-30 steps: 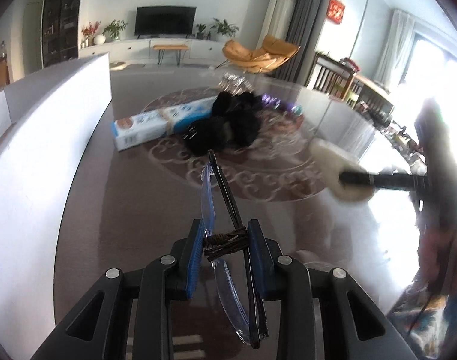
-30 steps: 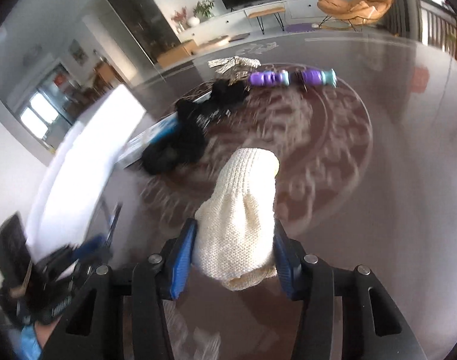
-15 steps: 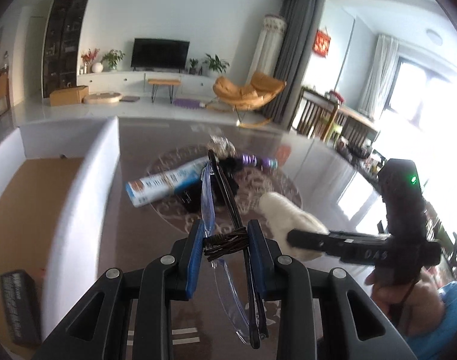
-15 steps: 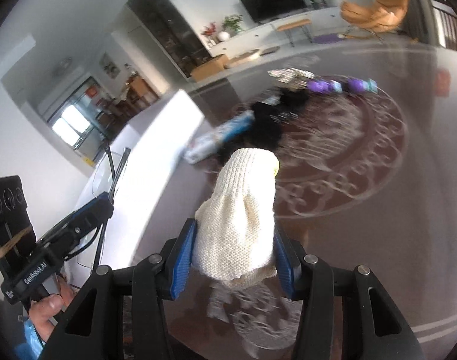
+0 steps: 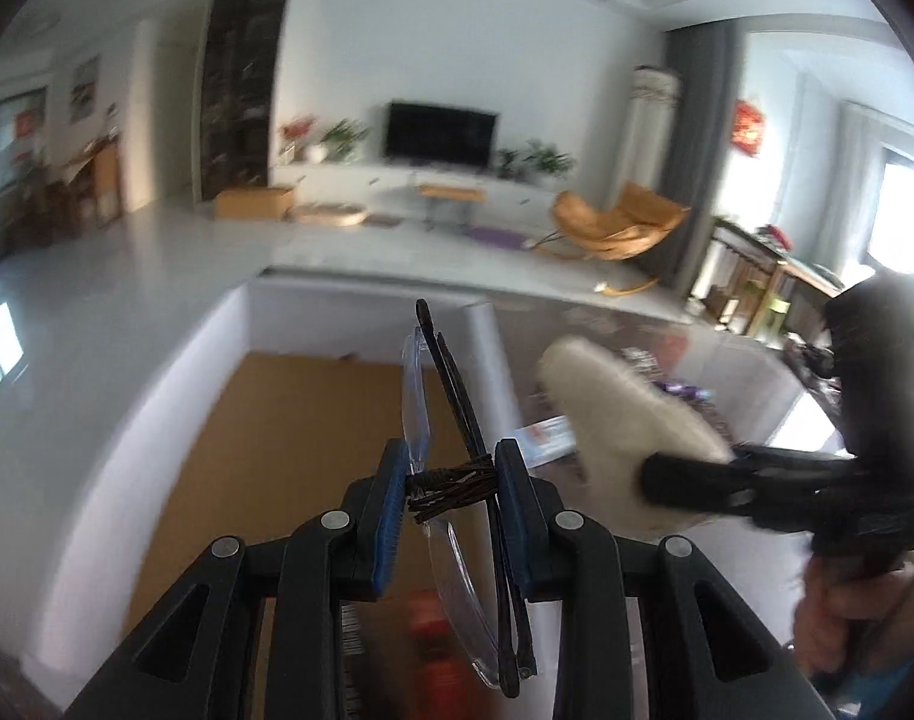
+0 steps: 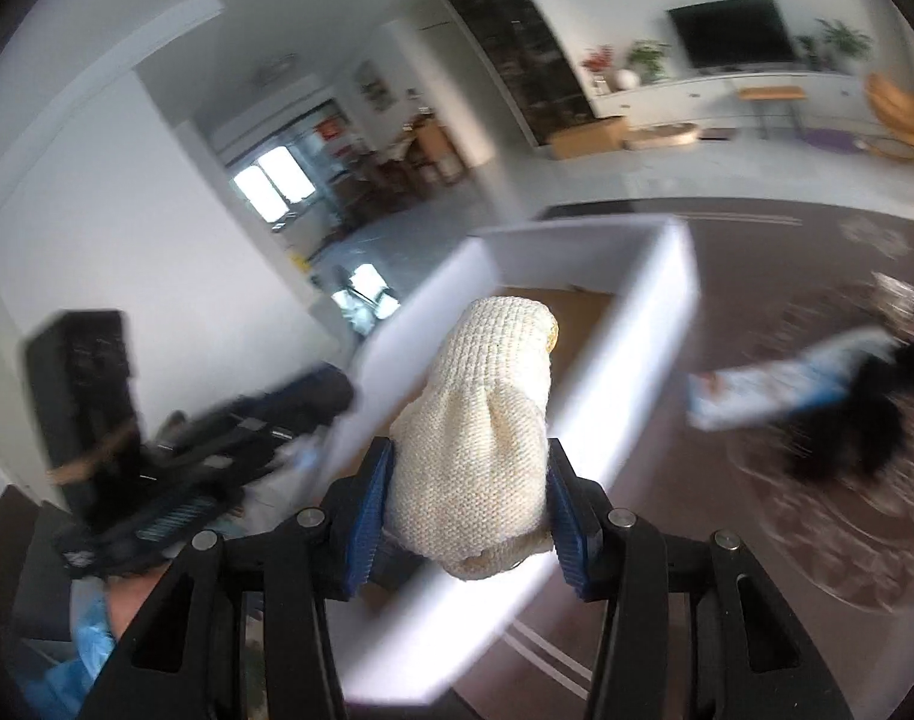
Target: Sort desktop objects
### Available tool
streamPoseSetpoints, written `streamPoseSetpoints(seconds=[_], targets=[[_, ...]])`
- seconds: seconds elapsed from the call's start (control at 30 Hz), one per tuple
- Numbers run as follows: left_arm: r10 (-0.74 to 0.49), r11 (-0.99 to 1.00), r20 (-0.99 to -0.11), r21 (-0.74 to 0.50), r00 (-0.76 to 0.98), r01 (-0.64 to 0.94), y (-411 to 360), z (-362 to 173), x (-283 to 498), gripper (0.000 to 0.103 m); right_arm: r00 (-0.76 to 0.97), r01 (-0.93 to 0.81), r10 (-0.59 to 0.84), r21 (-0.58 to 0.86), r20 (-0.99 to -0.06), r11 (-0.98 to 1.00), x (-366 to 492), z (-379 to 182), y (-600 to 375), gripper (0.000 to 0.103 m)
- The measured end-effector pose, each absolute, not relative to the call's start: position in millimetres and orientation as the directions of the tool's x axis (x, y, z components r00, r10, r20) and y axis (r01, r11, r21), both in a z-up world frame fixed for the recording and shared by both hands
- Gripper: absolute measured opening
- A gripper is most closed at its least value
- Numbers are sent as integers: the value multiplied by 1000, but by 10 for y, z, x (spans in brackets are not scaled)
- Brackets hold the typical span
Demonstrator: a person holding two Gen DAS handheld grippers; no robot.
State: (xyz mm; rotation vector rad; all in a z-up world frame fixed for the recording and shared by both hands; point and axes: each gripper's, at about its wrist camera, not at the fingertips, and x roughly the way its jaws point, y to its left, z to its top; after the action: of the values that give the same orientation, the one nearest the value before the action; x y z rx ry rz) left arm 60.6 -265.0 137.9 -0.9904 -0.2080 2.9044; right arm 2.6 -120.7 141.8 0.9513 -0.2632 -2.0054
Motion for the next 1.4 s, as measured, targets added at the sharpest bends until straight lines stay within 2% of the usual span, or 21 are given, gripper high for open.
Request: streamPoseSetpoints(seconds=[0.13,0.27,0.3,0.33,0.37,0.4,0.43,0.47,0.5,0.53,0.63,0.8,0.87,0.97,1.17,1.33,1.4], targets=[[61,-988,-684,-144,-727,53,-3028,1130,503,29,-282,649,-780,487,-559,-584,-45,1347,-1732,49],[-26,-991,-798,-61,-602,123,-3211,757,360,31,-246,681,-739,431,-627,-592,-90,1132,-2206,50],[-47,-990,-827,-36,-560,137,-3243,659,315,40,-237,684,-718,413,-655,-602,-100,1053,-2308,52],[-67,-989,-846,-15,-529,150,-3260,583,278,61,-234,681,-681,383,-694,-624,-107,967,-2410,57],[-91,-986,-865,8,-494,167,-3280,486,253,73,-221,681,-647,359,-730,-638,-111,876,-2509,70],[-111,-983,-875,28,-471,179,-3282,427,229,81,-203,686,-630,350,-750,-638,-108,809,-2580,78],[-131,-981,-875,48,-466,186,-3278,433,230,82,-191,693,-620,343,-761,-634,-105,754,-2627,87],[-151,-980,-871,71,-467,184,-3252,436,231,86,-193,700,-619,335,-762,-631,-94,731,-2640,87],[-181,-977,-865,103,-468,188,-3231,429,238,94,-207,703,-620,326,-757,-633,-86,735,-2625,88],[-213,-971,-857,132,-470,199,-3211,434,249,97,-220,707,-623,317,-751,-632,-78,757,-2596,88],[-238,-965,-839,149,-489,215,-3164,437,282,97,-269,711,-644,303,-716,-634,-59,883,-2432,89],[-270,-951,-775,122,-572,284,-3191,563,383,97,-429,676,-653,258,-624,-691,-44,1151,-1919,98],[-257,-951,-741,79,-621,298,-3168,683,454,97,-517,640,-623,218,-588,-737,-33,1177,-1542,102],[-223,-956,-695,20,-684,292,-3031,828,527,97,-627,571,-538,136,-564,-809,-64,1112,-1046,103],[-74,-989,-619,-53,-782,136,-2356,1152,606,97,-707,384,-227,-95,-670,-918,-363,522,48,103],[117,-993,-605,-93,-788,-75,-1492,1279,605,98,-660,241,-52,-146,-750,-959,-584,117,941,103],[181,-983,-618,-106,-765,-148,-1147,1258,576,98,-631,203,-23,-136,-775,-970,-631,2,1244,103]])
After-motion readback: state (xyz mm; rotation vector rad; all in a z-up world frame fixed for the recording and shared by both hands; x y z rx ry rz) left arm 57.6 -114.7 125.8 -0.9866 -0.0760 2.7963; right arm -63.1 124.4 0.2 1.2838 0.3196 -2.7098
